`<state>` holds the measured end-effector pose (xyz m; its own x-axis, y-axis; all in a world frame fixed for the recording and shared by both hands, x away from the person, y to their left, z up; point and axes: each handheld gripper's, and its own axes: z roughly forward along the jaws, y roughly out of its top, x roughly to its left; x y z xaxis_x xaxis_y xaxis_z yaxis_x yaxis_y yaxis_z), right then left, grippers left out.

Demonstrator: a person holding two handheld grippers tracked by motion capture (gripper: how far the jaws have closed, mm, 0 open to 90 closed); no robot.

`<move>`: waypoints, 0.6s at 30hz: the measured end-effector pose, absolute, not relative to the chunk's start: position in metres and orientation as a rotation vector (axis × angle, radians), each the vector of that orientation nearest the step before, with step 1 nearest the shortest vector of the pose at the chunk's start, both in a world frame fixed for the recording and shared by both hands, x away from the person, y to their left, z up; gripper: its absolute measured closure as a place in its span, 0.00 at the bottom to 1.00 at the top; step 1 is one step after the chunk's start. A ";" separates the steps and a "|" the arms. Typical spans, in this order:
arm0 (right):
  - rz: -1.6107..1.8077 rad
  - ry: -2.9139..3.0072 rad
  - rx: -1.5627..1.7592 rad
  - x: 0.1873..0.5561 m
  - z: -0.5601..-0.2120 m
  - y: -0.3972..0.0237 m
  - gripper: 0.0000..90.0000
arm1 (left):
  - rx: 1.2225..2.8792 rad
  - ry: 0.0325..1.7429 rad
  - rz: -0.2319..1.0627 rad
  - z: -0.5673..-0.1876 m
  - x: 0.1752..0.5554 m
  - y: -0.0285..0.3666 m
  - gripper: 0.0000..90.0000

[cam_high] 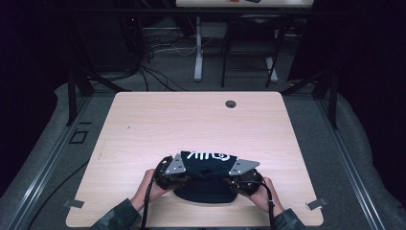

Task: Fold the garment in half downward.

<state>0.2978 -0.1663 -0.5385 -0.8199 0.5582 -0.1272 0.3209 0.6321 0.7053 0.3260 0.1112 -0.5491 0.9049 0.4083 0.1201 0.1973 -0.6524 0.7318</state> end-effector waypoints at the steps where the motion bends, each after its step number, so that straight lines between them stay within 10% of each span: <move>1: 0.995 2.522 0.704 0.298 -0.538 -0.166 0.76 | 2.293 0.432 0.356 -0.549 0.326 0.111 0.71; 18: 0.931 2.448 0.724 0.313 -0.543 -0.162 0.76 | 2.269 0.481 0.393 -0.553 0.340 0.106 0.70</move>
